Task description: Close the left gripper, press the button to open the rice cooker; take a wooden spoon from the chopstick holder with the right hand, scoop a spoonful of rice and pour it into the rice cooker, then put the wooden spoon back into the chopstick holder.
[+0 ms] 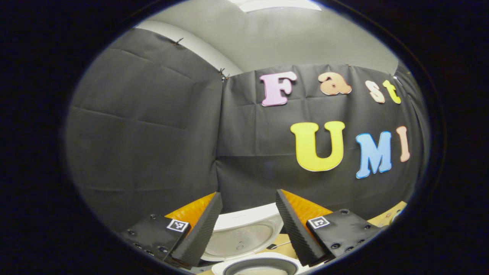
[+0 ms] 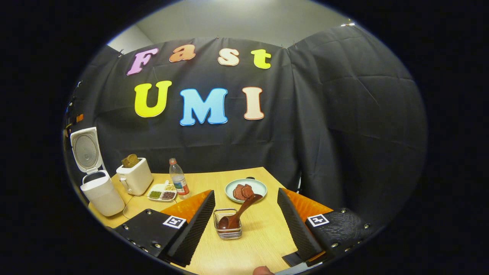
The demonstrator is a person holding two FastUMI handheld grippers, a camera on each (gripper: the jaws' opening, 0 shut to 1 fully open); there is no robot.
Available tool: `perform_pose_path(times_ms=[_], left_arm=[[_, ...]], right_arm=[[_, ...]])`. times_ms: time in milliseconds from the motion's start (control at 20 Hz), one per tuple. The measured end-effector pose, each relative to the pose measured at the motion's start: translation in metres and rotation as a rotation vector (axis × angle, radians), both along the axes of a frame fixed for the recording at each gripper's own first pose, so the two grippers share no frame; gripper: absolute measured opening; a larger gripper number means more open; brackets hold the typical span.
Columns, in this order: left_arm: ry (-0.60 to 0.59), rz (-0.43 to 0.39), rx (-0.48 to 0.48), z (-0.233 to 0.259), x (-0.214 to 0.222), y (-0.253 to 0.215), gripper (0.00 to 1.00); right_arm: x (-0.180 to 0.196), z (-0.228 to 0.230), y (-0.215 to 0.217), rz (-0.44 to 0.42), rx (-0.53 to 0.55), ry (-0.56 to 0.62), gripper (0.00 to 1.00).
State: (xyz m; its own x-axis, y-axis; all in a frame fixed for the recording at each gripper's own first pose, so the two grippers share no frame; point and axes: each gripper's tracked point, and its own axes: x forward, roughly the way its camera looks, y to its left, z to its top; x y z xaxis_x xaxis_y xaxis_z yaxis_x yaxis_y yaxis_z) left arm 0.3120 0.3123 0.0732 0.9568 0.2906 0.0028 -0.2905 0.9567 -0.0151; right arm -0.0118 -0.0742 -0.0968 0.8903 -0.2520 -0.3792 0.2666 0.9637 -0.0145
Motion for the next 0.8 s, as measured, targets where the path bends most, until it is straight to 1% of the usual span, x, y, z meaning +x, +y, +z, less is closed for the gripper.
perform_pose_path(times_ms=[50,150,200,350,400,450,500,550,600,650,700,750,800], left_arm=[[0.02,0.009,-0.005,-0.005,0.012,0.008,1.0],[0.066,0.025,-0.021,-0.021,0.031,0.023,0.94],[0.097,0.039,-0.029,-0.032,0.04,0.031,0.97],[0.175,0.069,-0.06,-0.059,0.057,0.048,0.98],[0.199,0.083,-0.074,-0.067,0.06,0.051,0.91],[0.181,0.08,-0.071,-0.064,0.063,0.051,0.94],[0.189,0.087,-0.081,-0.063,0.06,0.049,0.97],[0.193,0.09,-0.08,-0.064,0.059,0.049,0.92],[0.188,0.088,-0.079,-0.064,0.058,0.046,0.96],[0.191,0.086,-0.081,-0.063,0.056,0.042,0.96],[0.189,0.084,-0.083,-0.063,0.052,0.038,0.92],[0.189,0.08,-0.081,-0.063,0.046,0.031,0.96],[0.189,0.078,-0.079,-0.063,0.041,0.026,0.92]], right_arm=[[-0.005,-0.003,0.0,-0.003,0.001,0.009,1.0],[-0.012,-0.01,-0.001,-0.01,0.001,0.027,1.0],[-0.014,-0.014,-0.001,-0.013,0.004,0.039,1.0],[-0.015,-0.021,0.002,-0.013,0.012,0.056,1.0],[-0.014,-0.021,0.003,-0.013,0.008,0.056,1.0],[-0.012,-0.019,0.004,-0.01,0.003,0.051,1.0],[-0.009,-0.018,0.007,-0.003,0.003,0.046,1.0],[-0.006,-0.017,0.01,0.007,0.007,0.042,1.0],[-0.003,-0.017,0.013,0.018,0.009,0.039,1.0],[-0.002,-0.016,0.014,0.028,0.008,0.035,1.0],[0.0,-0.014,0.016,0.04,0.006,0.032,0.99],[0.001,-0.013,0.016,0.047,0.004,0.026,0.99],[0.003,-0.012,0.015,0.055,0.005,0.019,0.99]])
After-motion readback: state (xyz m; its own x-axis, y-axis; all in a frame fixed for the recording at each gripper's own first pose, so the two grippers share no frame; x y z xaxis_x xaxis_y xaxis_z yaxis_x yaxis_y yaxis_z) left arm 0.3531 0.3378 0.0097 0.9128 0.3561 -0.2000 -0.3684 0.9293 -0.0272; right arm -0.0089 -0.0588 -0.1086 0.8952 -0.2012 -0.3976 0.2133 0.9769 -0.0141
